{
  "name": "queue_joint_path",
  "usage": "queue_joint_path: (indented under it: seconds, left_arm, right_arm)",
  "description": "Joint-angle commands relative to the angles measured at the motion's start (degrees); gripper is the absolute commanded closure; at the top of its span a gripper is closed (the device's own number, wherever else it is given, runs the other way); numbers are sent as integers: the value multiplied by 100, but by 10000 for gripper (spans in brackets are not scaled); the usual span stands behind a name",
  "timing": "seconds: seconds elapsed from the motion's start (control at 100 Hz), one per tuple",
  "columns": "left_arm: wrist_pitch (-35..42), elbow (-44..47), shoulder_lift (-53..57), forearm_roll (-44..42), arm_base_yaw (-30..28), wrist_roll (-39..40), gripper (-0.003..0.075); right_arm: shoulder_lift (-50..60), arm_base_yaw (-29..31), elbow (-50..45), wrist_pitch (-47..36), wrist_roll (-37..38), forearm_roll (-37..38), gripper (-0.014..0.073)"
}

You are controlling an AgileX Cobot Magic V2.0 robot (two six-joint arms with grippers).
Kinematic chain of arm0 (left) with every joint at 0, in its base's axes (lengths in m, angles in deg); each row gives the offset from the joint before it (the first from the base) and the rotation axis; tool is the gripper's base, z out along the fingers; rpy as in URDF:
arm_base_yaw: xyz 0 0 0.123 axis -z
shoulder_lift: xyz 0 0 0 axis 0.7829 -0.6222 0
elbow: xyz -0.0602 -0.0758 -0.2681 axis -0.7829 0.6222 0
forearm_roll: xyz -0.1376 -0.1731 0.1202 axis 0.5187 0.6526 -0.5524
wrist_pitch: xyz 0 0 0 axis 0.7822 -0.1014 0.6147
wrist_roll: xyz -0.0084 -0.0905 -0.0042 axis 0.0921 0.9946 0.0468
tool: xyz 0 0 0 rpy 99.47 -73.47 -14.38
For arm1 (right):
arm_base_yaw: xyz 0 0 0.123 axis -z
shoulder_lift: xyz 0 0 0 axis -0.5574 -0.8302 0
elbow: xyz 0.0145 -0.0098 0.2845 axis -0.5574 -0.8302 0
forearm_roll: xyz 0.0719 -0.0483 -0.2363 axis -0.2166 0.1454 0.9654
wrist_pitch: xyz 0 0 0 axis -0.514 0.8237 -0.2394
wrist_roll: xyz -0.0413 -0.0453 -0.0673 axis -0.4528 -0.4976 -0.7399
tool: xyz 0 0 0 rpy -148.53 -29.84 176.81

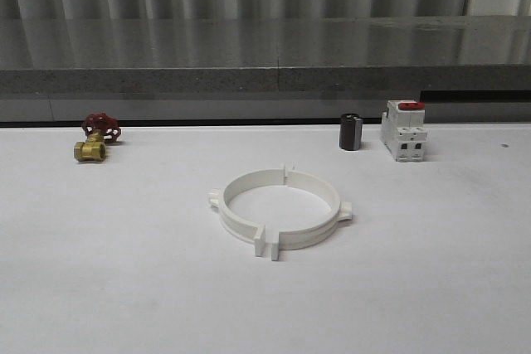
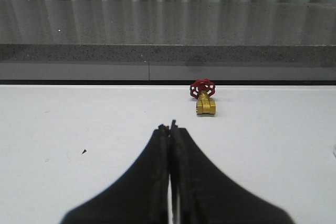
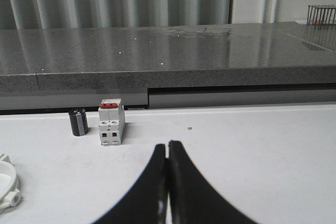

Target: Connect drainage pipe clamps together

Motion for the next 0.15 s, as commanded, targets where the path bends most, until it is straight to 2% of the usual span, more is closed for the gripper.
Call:
queue_joint_path:
  seconds: [0.0, 0.14]
  left_arm:
    - [506, 201, 180, 56, -30, -7, 740]
    - [506, 201, 180, 56, -30, -7, 740]
  right_arm:
    - [115, 32, 85, -487, -55, 2, 662]
    - [115, 32, 85, -487, -55, 2, 662]
